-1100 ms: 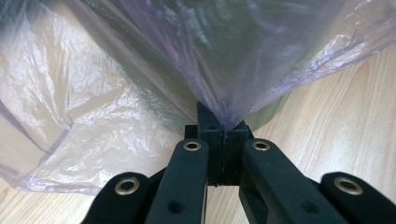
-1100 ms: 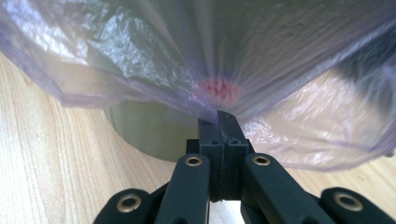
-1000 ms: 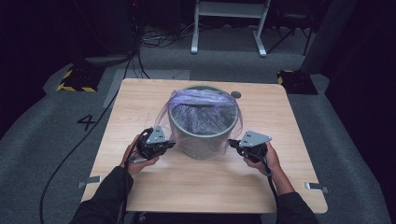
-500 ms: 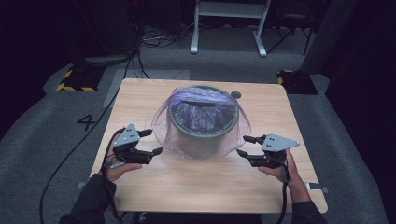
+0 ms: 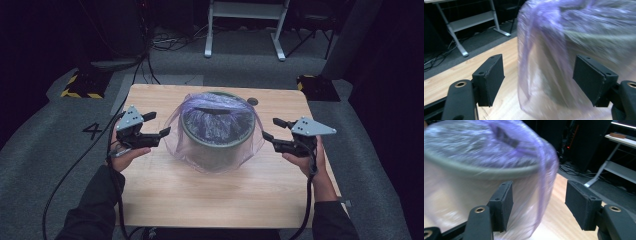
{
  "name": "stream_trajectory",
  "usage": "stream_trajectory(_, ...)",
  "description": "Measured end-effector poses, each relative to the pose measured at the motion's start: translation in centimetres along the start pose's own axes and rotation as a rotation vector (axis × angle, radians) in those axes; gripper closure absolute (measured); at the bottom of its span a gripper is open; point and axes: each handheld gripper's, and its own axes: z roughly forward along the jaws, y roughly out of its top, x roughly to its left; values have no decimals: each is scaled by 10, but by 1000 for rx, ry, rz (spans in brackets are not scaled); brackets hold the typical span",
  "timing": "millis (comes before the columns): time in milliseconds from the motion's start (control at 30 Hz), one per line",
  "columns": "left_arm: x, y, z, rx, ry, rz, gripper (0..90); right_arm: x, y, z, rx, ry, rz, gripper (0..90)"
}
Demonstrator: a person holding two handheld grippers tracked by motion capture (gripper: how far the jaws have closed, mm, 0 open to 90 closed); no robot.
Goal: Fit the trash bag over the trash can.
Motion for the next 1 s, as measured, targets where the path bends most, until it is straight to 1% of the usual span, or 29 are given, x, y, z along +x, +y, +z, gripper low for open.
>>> stream_trajectory(33,2,2,5,2,2,-3,288,-2,2,3,4,1,6,398)
stream_trajectory(100,5,6,14,13,-9,-12,290,-7,5,9,3,-3,24,406)
stream_trajectory(133,7,9,19,8,-9,-14,304,-9,7,13,6,1,30,406)
stream_trajectory(200,10,14,25,11,-29,-19,316,-10,9,19,25,1,17,405)
stream_trajectory(233,10,17,28,8,-21,-14,319,-11,11,21,31,3,11,408)
stream_trajectory(267,11,20,30,9,-21,-9,340,-12,12,23,35,7,13,416)
stream_trajectory(300,12,22,33,14,-31,-10,361,-13,13,25,34,9,14,427)
stream_trajectory(333,13,25,37,24,-35,-9,364,-13,13,27,36,5,14,441)
stream_trajectory(433,15,29,43,28,-46,5,436,-13,16,31,34,7,11,510)
stream_trajectory(467,16,31,45,29,-50,3,443,-13,17,32,32,-1,9,548)
stream_trajectory(533,19,33,48,25,-66,-9,484,-14,18,34,25,11,13,594)
stream_trajectory(600,20,33,51,25,-62,0,515,-14,20,35,15,14,10,629)
stream_trajectory(633,21,34,52,33,-68,-3,523,-15,20,35,11,13,11,642)
stream_trajectory(667,22,34,54,34,-77,-4,545,-15,21,36,15,10,9,653)
stream_trajectory(733,23,36,55,37,-67,1,555,-15,23,37,18,-2,-7,699)
stream_trajectory(800,25,37,57,34,-85,-9,584,-15,24,37,14,-2,-11,727)
stream_trajectory(833,25,37,58,35,-88,-5,598,-15,24,38,10,-13,-13,746)
stream_trajectory(867,25,38,59,32,-95,-5,615,-16,25,38,2,-19,-8,753)
stream_trajectory(900,25,39,60,32,-104,-8,633,-16,25,38,-5,-14,-3,768)
stream_trajectory(967,24,40,64,31,-94,7,674,-17,26,40,-5,-26,-9,787)
stream_trajectory(1000,24,41,66,32,-96,8,700,-17,26,40,-6,-26,-9,806)
